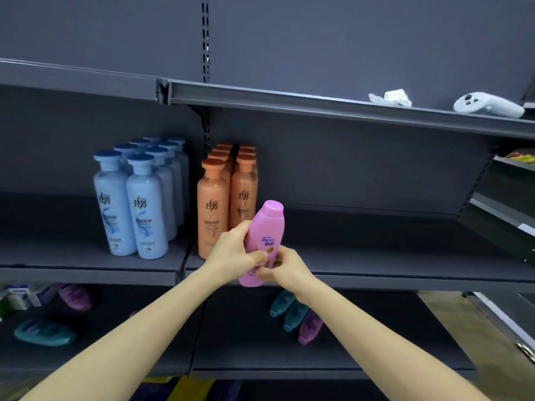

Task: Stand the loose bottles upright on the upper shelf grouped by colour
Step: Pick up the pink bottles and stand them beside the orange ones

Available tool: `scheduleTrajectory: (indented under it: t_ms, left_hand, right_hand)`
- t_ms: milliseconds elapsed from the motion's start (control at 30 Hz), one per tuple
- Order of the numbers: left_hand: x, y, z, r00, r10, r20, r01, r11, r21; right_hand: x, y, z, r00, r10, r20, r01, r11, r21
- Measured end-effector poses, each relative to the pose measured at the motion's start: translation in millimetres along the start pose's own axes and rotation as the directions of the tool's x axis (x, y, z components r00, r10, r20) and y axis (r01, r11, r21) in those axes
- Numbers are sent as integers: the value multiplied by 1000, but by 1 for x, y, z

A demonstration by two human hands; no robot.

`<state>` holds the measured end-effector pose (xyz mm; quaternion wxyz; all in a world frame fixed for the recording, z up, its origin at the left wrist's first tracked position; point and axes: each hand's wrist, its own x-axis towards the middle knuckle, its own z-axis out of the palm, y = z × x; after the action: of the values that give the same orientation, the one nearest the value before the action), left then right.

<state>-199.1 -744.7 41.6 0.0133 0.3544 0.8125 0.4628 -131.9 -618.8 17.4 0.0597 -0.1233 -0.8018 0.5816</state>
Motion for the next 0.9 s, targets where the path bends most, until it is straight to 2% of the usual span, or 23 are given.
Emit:
scheduleTrajectory:
  t_ms: [233, 467, 900]
  left_hand:
    - [33, 14, 16, 1000, 27, 8, -26, 994, -107]
    - [56, 6, 35, 999, 33, 29, -29, 990, -135]
    - [80, -27, 64, 992, -53, 114, 65, 993, -101]
  right_hand:
    - [18, 4, -31, 994, -71, -78, 74, 997, 38]
    - [40, 17, -51, 992, -55, -116, 54, 998, -14]
    - [75, 47, -68, 988, -26, -151, 21, 999, -36]
